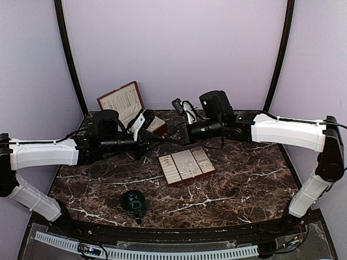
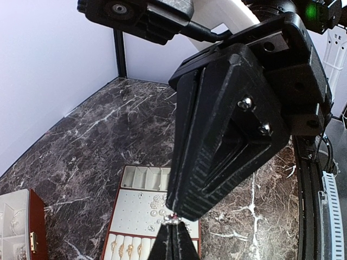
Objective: Organize the mixed jewelry
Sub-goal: Pass from the left arm to the right, then insert the earring into the earring holder.
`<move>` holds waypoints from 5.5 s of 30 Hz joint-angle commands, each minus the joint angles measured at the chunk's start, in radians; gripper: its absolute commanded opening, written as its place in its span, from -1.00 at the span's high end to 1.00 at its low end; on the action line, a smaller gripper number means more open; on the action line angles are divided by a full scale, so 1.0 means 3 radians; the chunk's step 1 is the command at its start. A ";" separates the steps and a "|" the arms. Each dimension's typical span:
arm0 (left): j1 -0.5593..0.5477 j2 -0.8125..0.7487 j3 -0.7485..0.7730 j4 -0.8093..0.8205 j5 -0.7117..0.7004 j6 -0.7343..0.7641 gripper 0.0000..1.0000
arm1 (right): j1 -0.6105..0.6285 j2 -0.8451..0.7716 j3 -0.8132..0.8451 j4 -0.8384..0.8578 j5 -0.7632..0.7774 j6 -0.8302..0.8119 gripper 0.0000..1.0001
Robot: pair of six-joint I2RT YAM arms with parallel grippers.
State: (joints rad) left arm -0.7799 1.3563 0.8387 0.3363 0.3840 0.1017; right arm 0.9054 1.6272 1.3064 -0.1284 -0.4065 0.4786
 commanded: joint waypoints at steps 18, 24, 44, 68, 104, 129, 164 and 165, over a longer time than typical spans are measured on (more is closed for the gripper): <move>-0.0044 -0.0105 -0.0029 0.0066 -0.0067 0.0004 0.12 | -0.0065 -0.0331 -0.0304 0.0522 0.0417 0.0129 1.00; -0.0005 -0.0092 -0.0008 0.0086 -0.0234 -0.0206 -0.06 | -0.0127 -0.0432 -0.0576 0.0663 0.0680 0.0016 1.00; 0.0948 0.0235 0.0309 -0.0122 0.0119 -0.1335 -0.21 | -0.0354 0.0418 -0.0826 0.1070 0.1132 -0.0600 1.00; 0.0948 0.0325 0.0339 -0.0171 0.0129 -0.1290 -0.22 | -0.0431 0.0837 -0.0969 0.1142 0.1340 -0.0592 1.00; 0.0948 0.0372 0.0329 -0.0124 0.0181 -0.1321 -0.21 | -0.0446 0.0883 -0.1078 0.1230 0.1426 -0.0589 1.00; 0.0948 0.0367 0.0323 -0.0108 0.0206 -0.1336 -0.21 | -0.0446 0.0973 -0.1089 0.1287 0.1375 -0.0587 1.00; 0.0967 -0.0119 0.0183 -0.0306 -0.0722 -0.1533 -0.43 | -0.0491 -0.0028 -0.1002 0.0899 0.1877 -0.0545 0.03; 0.0975 -0.0128 0.0172 -0.0326 -0.0756 -0.1623 -0.43 | -0.0497 -0.0079 -0.0997 0.0879 0.1917 -0.0540 -0.01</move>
State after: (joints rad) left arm -0.4953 1.3525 0.8997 0.2848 0.2520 -0.3119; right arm 0.7696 1.6680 0.9939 0.1459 0.1078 0.3046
